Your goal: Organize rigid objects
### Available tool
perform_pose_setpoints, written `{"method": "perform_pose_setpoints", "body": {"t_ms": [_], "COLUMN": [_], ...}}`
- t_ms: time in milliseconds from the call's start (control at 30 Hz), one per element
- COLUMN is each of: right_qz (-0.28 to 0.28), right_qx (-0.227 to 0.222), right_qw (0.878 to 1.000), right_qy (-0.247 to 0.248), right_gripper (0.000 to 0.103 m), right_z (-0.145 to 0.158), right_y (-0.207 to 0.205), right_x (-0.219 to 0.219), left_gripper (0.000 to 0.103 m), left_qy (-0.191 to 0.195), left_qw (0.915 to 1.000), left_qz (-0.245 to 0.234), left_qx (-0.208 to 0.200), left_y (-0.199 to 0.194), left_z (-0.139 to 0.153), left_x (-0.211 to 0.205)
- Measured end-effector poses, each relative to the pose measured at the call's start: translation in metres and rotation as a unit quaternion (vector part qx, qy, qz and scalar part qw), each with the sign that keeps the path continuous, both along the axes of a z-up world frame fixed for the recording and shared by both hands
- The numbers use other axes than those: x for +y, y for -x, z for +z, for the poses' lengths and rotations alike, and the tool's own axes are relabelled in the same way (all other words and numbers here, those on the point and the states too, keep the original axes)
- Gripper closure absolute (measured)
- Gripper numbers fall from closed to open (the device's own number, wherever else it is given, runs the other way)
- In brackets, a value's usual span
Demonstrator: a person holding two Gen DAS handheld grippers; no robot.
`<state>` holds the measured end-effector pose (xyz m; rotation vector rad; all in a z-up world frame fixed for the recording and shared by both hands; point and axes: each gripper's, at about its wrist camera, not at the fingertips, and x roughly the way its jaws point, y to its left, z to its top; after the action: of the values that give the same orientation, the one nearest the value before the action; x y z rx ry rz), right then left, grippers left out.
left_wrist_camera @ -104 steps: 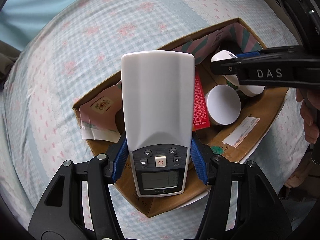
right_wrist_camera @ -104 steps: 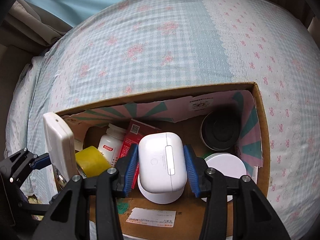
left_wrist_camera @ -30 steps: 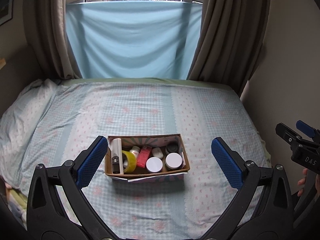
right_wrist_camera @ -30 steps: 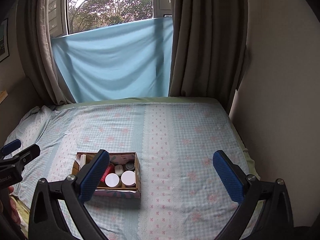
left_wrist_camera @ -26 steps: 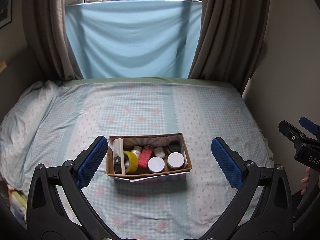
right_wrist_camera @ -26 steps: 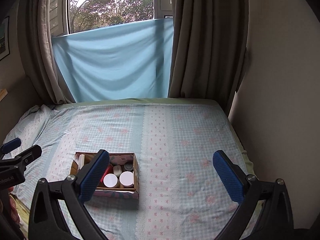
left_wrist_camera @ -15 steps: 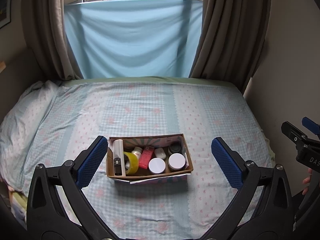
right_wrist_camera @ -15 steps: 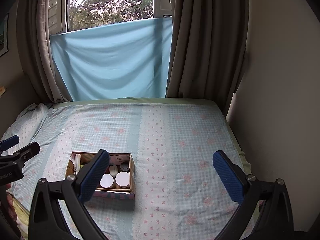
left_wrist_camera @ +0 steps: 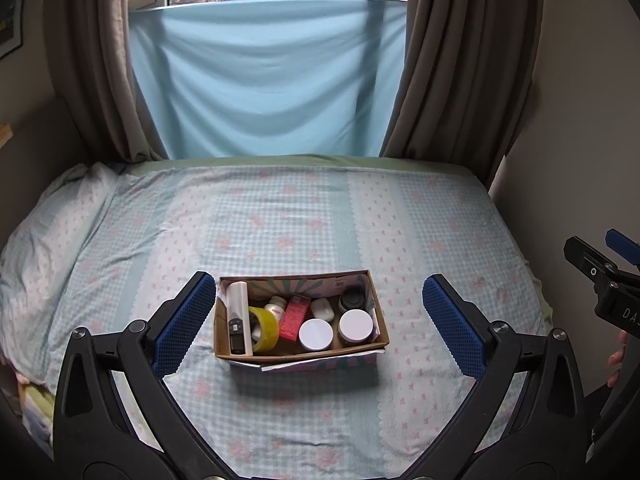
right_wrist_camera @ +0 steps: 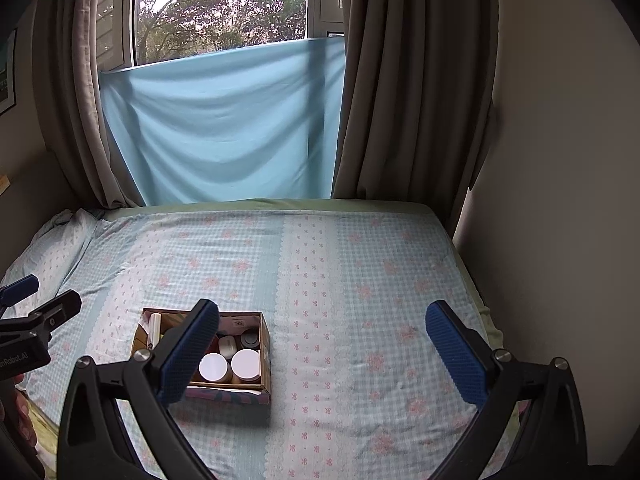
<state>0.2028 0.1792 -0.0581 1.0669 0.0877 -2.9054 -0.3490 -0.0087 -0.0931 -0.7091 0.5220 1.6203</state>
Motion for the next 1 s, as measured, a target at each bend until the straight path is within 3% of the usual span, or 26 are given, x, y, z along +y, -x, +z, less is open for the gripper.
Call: {"method": "perform_pose_setpoints", "body": {"t_ms": [400,733,1000], "right_qz": [0.003,0.006,0.007], "right_qx": [0.002,0.004,0.007], "right_qw": [1.000,1.000,1.000], "right_qy": [0.003,0.007,0.011], "right_gripper": [0.000,0.000,0.000], "right_z": [-0.001,-0.001,0.001], "right_y": [0.003,0.003,0.004], "right_x": [0.002,0.002,0.003], "left_gripper": [0.000,0.000,0.000], "left_qy": [-0.008,-0.043,-0.044], "left_qw": [0.9999,0.9981,0.9985], "left_qz": [-0.001,0.013,0.011], "left_qx": [0.010,0.042,0.031], "left_y": [0.000,-0.006,-0.005], "left_z": [0.002,0.013,0.011], "left_x": [-0.001,-0.010,-0.009]}}
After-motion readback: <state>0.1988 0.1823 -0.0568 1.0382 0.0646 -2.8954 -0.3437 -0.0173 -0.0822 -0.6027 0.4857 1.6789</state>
